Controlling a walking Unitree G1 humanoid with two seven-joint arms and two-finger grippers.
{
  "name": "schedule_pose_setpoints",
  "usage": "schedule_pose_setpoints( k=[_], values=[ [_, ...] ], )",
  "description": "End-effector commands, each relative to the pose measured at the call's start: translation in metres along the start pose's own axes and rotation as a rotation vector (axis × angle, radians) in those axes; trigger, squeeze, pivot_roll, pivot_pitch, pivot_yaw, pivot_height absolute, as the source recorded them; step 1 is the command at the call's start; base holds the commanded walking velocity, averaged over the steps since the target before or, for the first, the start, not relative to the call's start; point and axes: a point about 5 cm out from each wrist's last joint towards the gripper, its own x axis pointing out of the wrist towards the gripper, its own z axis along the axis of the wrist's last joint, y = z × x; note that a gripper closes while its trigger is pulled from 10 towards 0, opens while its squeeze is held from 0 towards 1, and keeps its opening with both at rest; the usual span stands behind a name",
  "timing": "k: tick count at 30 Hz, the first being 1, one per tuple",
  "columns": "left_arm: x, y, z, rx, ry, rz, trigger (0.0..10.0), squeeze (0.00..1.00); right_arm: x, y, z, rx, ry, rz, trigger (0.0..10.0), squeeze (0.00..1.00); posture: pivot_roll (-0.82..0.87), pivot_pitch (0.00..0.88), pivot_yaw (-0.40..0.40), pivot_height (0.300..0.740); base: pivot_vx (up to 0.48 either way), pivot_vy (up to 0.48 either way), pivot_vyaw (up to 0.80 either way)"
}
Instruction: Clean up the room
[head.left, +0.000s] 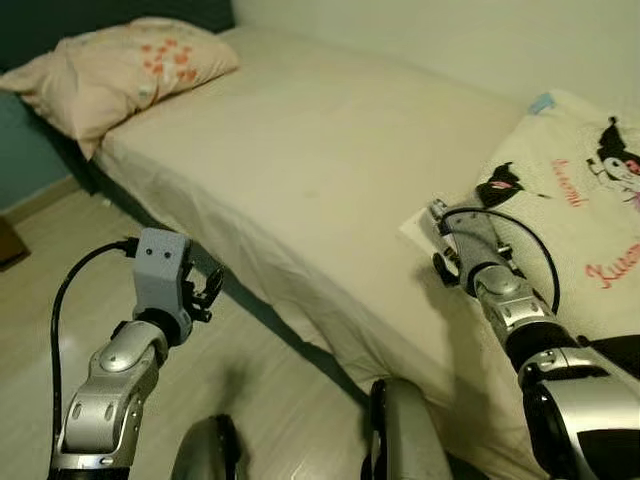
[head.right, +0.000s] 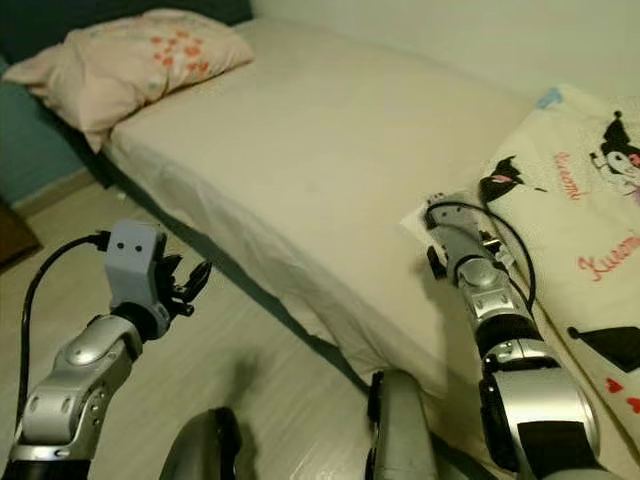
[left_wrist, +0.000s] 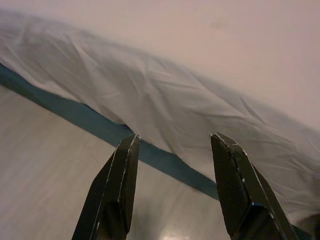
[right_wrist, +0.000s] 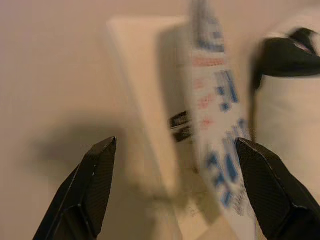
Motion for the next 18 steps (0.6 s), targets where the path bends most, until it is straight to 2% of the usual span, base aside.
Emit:
schedule_pose_setpoints(
  k=[1,2,3,4,6,7,8,9,12,17,18],
  values=[
    [-0.006,0.001,0.004,-0.015,-0.005,-0.016,10.0,0.0,0.0,-0.001,-0.004,-0.076,0.013,0.01,10.0,1.0,0.11,0.407,0.016,0.536,0.0,0.0,0.0],
    [-0.006,0.001,0.004,-0.015,-0.005,-0.016,10.0,0.0,0.0,-0.001,-0.004,-0.076,0.013,0.01,10.0,1.0,0.11,0.407,0.016,0.536,0.0,0.0,0.0],
    [-0.008,-0.006,0.013,-0.04,-0.039,-0.073,10.0,0.0,0.0,-0.003,-0.005,-0.143,0.019,0.006,10.0,1.0,0.13,0.428,0.021,0.536,0.0,0.0,0.0],
    [-0.008,-0.006,0.013,-0.04,-0.039,-0.073,10.0,0.0,0.0,-0.003,-0.005,-0.143,0.019,0.006,10.0,1.0,0.13,0.428,0.021,0.536,0.0,0.0,0.0],
    [-0.016,-0.027,0.026,-0.067,-0.087,-0.225,10.0,0.0,-0.001,-0.008,-0.007,-0.266,0.026,-0.018,10.0,1.0,0.15,0.451,0.036,0.536,0.0,0.0,0.0],
    [-0.02,-0.036,0.03,-0.07,-0.101,-0.283,10.0,0.0,-0.001,-0.01,-0.008,-0.312,0.027,-0.028,10.0,0.89,0.15,0.452,0.038,0.536,0.0,0.0,0.0],
    [-0.02,-0.036,0.03,-0.07,-0.101,-0.283,10.0,0.0,-0.001,-0.01,-0.008,-0.312,0.027,-0.028,10.0,0.89,0.15,0.452,0.038,0.536,0.0,0.0,0.0],
    [-0.024,-0.041,0.031,-0.074,-0.109,-0.318,10.0,0.0,-0.001,-0.012,-0.008,-0.35,0.026,-0.04,10.0,0.0,0.15,0.457,0.047,0.536,0.0,0.0,0.0],
    [-0.03,-0.049,0.032,-0.091,-0.111,-0.359,10.0,0.0,-0.002,-0.015,-0.009,-0.408,0.024,-0.062,10.0,0.0,0.16,0.458,0.054,0.536,0.0,0.0,0.0],
    [-0.033,-0.053,0.034,-0.094,-0.105,-0.384,10.0,0.0,-0.002,-0.018,-0.011,-0.487,0.026,-0.081,10.0,0.0,0.16,0.46,0.062,0.536,0.0,0.0,0.0],
    [-0.034,-0.055,0.034,-0.104,-0.106,-0.394,10.0,0.0,-0.003,-0.02,-0.013,-0.537,0.026,-0.095,10.0,0.0,0.16,0.463,0.064,0.536,0.0,0.0,0.0]
  ],
)
